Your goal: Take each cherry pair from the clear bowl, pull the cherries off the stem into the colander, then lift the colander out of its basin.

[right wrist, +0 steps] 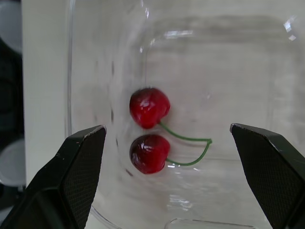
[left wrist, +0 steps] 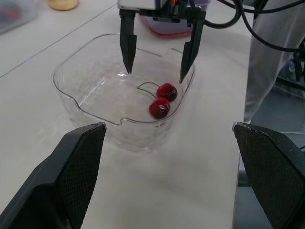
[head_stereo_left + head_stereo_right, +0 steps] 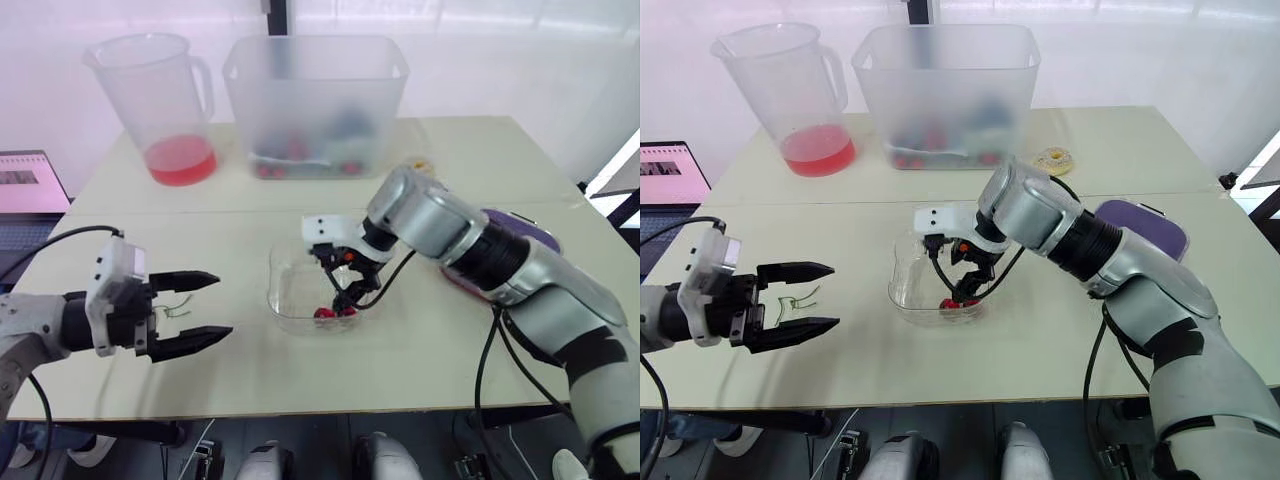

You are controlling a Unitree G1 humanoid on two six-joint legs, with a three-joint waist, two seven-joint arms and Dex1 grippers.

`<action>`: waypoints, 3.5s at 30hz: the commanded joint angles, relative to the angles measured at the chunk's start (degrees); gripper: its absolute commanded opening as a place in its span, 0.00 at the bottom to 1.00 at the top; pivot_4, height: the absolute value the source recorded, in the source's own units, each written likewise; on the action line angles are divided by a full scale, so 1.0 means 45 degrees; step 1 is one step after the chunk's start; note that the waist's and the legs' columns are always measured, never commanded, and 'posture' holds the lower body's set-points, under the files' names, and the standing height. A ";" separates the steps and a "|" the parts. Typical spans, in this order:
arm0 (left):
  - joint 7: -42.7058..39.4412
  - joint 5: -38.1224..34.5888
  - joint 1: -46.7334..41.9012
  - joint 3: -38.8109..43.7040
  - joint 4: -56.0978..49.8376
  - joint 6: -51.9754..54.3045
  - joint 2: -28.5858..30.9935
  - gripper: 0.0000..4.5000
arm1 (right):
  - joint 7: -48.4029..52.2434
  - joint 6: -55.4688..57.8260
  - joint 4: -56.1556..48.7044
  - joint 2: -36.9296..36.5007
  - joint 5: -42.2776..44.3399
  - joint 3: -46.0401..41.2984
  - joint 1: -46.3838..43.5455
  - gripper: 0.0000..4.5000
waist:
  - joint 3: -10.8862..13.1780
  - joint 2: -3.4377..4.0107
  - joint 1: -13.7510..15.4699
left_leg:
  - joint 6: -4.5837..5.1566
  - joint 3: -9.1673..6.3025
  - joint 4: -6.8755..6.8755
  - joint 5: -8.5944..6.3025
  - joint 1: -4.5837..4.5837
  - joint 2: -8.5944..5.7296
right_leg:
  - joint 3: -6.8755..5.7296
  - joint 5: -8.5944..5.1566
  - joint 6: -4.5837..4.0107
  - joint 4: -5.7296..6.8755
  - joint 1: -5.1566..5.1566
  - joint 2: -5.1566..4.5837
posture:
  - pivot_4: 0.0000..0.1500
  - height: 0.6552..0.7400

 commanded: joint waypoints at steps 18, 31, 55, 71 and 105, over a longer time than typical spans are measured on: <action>0.0742 -0.0112 -0.0467 -0.0187 -0.0765 0.0022 -0.0111 1.00 | -0.0061 -0.4026 0.1348 0.1095 -0.3226 0.0386 0.0727 1.00 | -0.0001 -0.0001 -0.0009 | -0.0004 -0.0001 0.0001 0.0002 0.0008 -0.0001 | -0.0003 0.0000 0.0000 0.0002 0.0007 0.0003 | 1.00 0.39; 0.0832 -0.0158 -0.1059 -0.0751 -0.0645 0.0113 -0.0116 1.00 | 0.0182 -0.4660 0.1272 0.1248 -0.3613 -0.1295 0.0462 1.00 | -0.0001 -0.0001 0.0005 | -0.0005 -0.0001 0.0003 0.0002 0.0007 -0.0002 | -0.0003 0.0000 0.0000 0.0000 0.0010 0.0003 | 1.00 0.39; 0.0667 0.0089 -0.1967 -0.1446 -0.0075 0.0032 -0.0056 1.00 | 0.0951 -0.1358 -0.0094 0.0821 -0.4360 -0.0319 0.1698 0.75 | -0.0002 -0.0003 0.0007 | -0.0004 -0.0001 0.0005 0.0002 0.0009 -0.0002 | -0.0005 0.0000 0.0000 0.0002 0.0014 0.0006 | 1.00 0.39; 0.0602 0.0154 -0.1965 -0.1541 0.0078 -0.0056 -0.0263 1.00 | 0.0918 -0.1842 -0.0439 0.0689 -0.4234 -0.0598 0.1441 0.27 | -0.0002 -0.0004 0.0016 | -0.0004 -0.0002 0.0007 0.0002 0.0010 -0.0003 | -0.0005 0.0000 0.0000 0.0002 0.0015 0.0006 | 1.00 0.39; 0.5088 -0.2969 -1.0728 -0.2685 0.4994 0.2706 -0.4463 1.00 | -0.8269 -1.0580 -0.4631 0.0325 -0.4765 -0.8250 0.5218 0.27 | -0.0016 -0.0038 0.0077 | -0.0010 0.0004 0.0032 0.0007 0.0041 -0.0003 | -0.0012 0.0001 0.0002 0.0023 0.0057 0.0007 | 1.00 0.39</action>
